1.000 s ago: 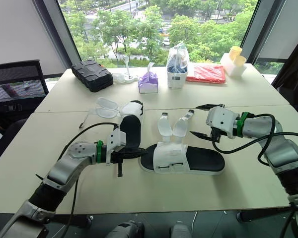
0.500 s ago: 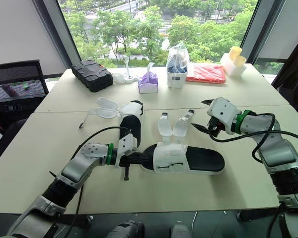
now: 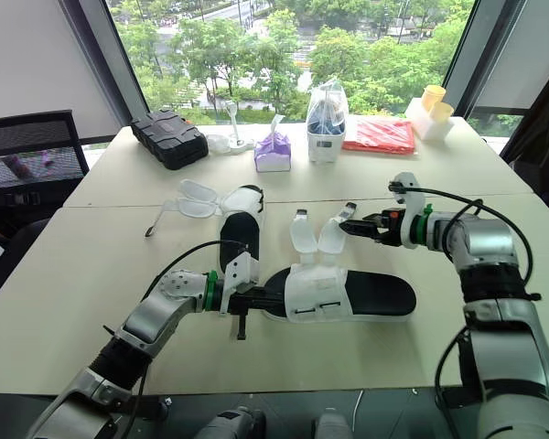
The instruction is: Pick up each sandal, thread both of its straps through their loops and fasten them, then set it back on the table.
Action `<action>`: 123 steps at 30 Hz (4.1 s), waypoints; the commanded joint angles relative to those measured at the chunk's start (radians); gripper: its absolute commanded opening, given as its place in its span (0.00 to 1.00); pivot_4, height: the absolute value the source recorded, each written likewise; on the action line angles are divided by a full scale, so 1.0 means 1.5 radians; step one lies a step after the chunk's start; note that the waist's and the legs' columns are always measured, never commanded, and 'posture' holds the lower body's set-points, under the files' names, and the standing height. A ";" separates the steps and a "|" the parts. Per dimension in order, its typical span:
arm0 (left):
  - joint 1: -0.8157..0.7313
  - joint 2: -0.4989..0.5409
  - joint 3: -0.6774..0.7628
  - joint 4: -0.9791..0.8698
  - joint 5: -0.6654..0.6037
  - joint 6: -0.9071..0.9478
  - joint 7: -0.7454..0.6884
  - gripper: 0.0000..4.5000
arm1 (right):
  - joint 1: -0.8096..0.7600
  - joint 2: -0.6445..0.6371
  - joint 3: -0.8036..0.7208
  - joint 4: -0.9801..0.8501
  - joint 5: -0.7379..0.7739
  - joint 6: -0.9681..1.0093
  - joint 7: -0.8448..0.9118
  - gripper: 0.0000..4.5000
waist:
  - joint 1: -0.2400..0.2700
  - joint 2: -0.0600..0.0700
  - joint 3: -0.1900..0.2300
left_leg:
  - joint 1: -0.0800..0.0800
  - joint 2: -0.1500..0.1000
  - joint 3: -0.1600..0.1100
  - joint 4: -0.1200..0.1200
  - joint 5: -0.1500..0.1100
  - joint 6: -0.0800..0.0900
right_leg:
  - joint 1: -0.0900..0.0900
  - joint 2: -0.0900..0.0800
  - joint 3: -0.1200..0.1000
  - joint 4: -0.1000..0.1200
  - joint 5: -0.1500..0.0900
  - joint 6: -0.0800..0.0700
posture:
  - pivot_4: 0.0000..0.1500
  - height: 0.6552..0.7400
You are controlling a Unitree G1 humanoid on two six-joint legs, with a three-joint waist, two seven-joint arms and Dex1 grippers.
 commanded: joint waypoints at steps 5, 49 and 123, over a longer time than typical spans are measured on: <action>0.000 -0.003 -0.003 0.004 0.014 -0.013 0.003 0.01 | -0.144 0.034 -0.021 0.218 -0.028 0.093 -0.011 1.00 | -0.003 0.000 0.000 | 0.000 0.000 0.000 0.000 0.000 0.000 | 0.000 0.000 0.000 0.000 0.000 0.000 | 1.00 1.00; 0.028 -0.007 0.001 -0.021 0.011 0.008 0.026 0.00 | -0.253 0.167 -0.180 0.304 -0.056 -0.137 -0.001 0.03 | -0.007 0.001 0.000 | 0.000 0.000 0.000 0.000 0.000 0.000 | -0.001 0.001 0.000 0.001 0.000 0.000 | 1.00 1.00; 0.032 -0.012 0.003 0.009 0.016 0.010 0.014 0.00 | 0.543 -0.334 0.049 -0.668 0.358 0.044 0.109 0.99 | 0.016 -0.002 -0.005 | 0.001 0.000 -0.003 0.004 -0.006 0.006 | 0.007 0.000 -0.004 -0.005 -0.001 0.001 | 1.00 1.00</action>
